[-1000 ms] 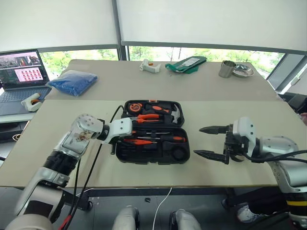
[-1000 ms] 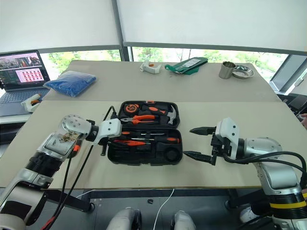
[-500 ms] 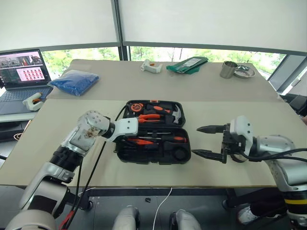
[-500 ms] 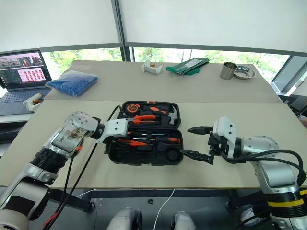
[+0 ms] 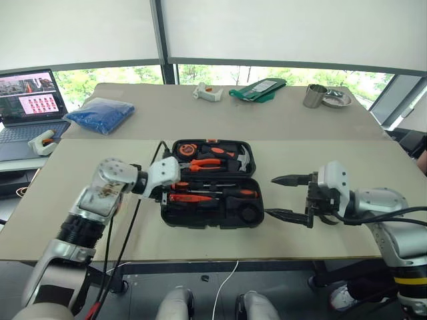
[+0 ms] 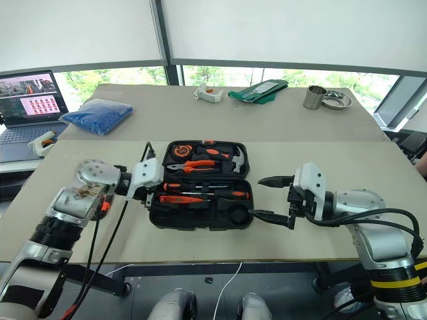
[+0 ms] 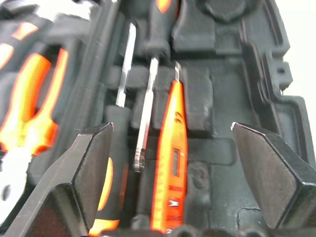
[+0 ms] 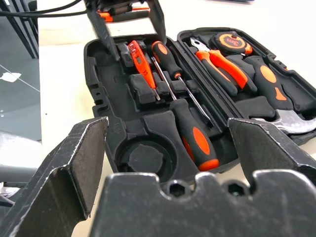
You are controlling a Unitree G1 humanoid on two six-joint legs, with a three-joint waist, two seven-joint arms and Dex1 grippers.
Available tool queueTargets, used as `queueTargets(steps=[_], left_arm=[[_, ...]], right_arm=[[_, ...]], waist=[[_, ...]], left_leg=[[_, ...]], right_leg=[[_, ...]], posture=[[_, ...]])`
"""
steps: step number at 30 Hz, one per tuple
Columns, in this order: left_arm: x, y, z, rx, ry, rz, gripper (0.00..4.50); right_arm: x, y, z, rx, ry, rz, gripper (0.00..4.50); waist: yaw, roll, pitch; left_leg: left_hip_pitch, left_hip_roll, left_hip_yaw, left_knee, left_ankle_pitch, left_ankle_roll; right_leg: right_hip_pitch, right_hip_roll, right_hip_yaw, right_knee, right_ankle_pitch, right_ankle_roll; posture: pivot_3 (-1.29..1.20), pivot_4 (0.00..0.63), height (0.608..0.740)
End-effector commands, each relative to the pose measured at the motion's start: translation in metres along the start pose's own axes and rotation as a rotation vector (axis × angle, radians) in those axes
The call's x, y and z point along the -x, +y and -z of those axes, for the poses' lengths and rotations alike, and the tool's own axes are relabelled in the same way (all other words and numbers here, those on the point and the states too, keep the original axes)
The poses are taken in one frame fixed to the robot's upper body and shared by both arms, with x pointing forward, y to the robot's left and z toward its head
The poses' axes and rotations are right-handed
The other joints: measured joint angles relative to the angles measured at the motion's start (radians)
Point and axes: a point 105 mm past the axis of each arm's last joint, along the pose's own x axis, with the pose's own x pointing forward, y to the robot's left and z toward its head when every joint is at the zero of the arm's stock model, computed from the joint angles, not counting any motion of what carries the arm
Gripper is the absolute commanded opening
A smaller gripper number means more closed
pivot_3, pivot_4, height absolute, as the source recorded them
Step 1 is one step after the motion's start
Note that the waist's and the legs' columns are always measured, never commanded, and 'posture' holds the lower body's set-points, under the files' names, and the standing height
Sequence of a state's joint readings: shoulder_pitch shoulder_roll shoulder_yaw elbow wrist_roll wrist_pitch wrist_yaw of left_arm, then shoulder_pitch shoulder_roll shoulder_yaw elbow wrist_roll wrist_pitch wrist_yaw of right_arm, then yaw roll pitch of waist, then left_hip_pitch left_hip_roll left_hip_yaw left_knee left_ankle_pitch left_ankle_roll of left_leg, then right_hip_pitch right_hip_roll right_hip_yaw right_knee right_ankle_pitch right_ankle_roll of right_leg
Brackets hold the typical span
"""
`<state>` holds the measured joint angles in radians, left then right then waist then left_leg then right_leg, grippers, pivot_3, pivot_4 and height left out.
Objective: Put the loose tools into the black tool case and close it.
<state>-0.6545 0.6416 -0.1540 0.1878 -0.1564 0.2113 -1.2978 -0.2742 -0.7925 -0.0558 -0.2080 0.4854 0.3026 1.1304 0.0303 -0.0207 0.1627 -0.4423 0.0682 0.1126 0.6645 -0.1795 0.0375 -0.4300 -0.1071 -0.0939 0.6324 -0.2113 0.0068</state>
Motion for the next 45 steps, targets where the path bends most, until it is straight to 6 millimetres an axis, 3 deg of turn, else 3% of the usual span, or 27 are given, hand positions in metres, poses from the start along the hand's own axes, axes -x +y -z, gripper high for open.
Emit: queueTargets(steps=[1, 4, 12, 18, 27, 31, 34, 35, 37, 42, 45], left_arm=[[0.004, 0.009, -0.006, -0.010, -0.073, -0.056, 3.92], [-0.003, 0.004, 0.008, -0.005, -0.077, -0.040, 3.09], [-0.016, -0.008, 0.027, -0.017, -0.089, -0.009, 0.03], [-0.016, -0.008, 0.051, -0.010, 0.003, -0.031, 0.03], [-0.016, -0.010, 0.051, -0.003, -0.022, -0.056, 0.03], [0.013, -0.001, 0.010, -0.055, -0.283, -0.157, 0.03], [0.048, -0.002, 0.008, 0.002, -0.334, -0.259, 0.03], [0.063, -0.007, 0.011, 0.026, -0.329, -0.306, 0.53], [0.083, -0.018, 0.016, 0.067, -0.312, -0.374, 1.08], [0.139, -0.053, 0.048, 0.174, -0.200, -0.610, 2.95], [0.189, -0.072, 0.070, 0.251, -0.109, -0.843, 4.06]], right_arm=[[0.000, -0.001, -0.012, 0.033, -0.026, -0.011, 4.50], [-0.004, -0.001, -0.013, 0.033, -0.032, -0.014, 4.50], [-0.006, 0.000, -0.013, 0.030, -0.028, -0.007, 4.50], [-0.006, 0.001, -0.015, 0.027, -0.027, -0.001, 4.50], [-0.008, 0.001, -0.014, 0.012, -0.032, 0.011, 4.50], [-0.006, -0.005, -0.026, 0.096, -0.147, 0.071, 4.50], [-0.001, -0.008, -0.035, 0.108, -0.240, 0.109, 4.50], [0.001, -0.006, -0.035, 0.116, -0.258, 0.107, 4.50], [0.004, -0.003, -0.038, 0.137, -0.314, 0.101, 4.50], [0.008, 0.010, -0.042, 0.069, -0.411, 0.039, 4.50], [0.002, 0.022, -0.055, 0.038, -0.501, -0.003, 4.50]], waist=[[-0.001, 0.000, 0.000], [-0.002, 0.000, 0.000], [-0.003, 0.000, 0.000], [-0.004, 0.000, 0.000], [-0.009, 0.000, 0.000], [-0.018, 0.000, 0.000], [-0.020, 0.000, 0.000], [-0.022, 0.000, 0.000], [-0.030, 0.000, 0.000], [-0.031, 0.000, 0.000], [-0.025, 0.000, 0.000]], left_leg=[[0.000, 0.000, 0.000, 0.000, 0.000, 0.000], [0.000, 0.000, 0.001, 0.000, 0.000, 0.000], [0.000, 0.000, 0.001, 0.000, 0.000, 0.000], [0.000, 0.000, 0.001, 0.000, 0.000, 0.000], [0.002, 0.000, 0.000, 0.000, 0.000, 0.000], [0.002, 0.001, 0.000, 0.000, 0.000, 0.000], [0.002, 0.001, 0.000, 0.000, 0.000, 0.000], [0.002, 0.001, 0.000, 0.000, 0.000, 0.000], [0.002, 0.001, 0.000, -0.001, 0.000, 0.000], [0.003, 0.002, 0.000, -0.003, 0.000, 0.000], [0.003, 0.003, -0.001, -0.003, -0.005, -0.008]], right_leg=[[0.000, 0.000, 0.000, 0.000, 0.000, 0.000], [0.000, 0.000, 0.000, 0.000, 0.000, 0.000], [0.000, 0.000, 0.000, 0.000, 0.000, 0.000], [0.000, 0.000, 0.000, 0.000, 0.000, 0.000], [0.001, 0.000, 0.000, 0.001, 0.000, 0.000], [0.001, 0.000, 0.000, 0.001, 0.000, 0.000], [0.001, 0.000, 0.000, 0.001, 0.000, 0.000], [0.001, 0.000, 0.000, 0.001, 0.000, 0.000], [0.001, 0.000, 0.001, 0.000, 0.000, 0.000], [0.001, -0.002, 0.000, -0.001, 0.000, 0.000], [0.001, -0.003, -0.001, -0.001, -0.003, -0.005]], posture=[[0.00, 0.150, 0.740], [0.00, 0.150, 0.740], [0.00, 0.150, 0.740], [0.00, 0.150, 0.740], [0.00, 0.150, 0.740], [0.00, 0.150, 0.740], [0.00, 0.150, 0.740], [0.00, 0.150, 0.740], [0.00, 0.150, 0.740], [0.00, 0.150, 0.740], [0.00, 0.150, 0.740]])
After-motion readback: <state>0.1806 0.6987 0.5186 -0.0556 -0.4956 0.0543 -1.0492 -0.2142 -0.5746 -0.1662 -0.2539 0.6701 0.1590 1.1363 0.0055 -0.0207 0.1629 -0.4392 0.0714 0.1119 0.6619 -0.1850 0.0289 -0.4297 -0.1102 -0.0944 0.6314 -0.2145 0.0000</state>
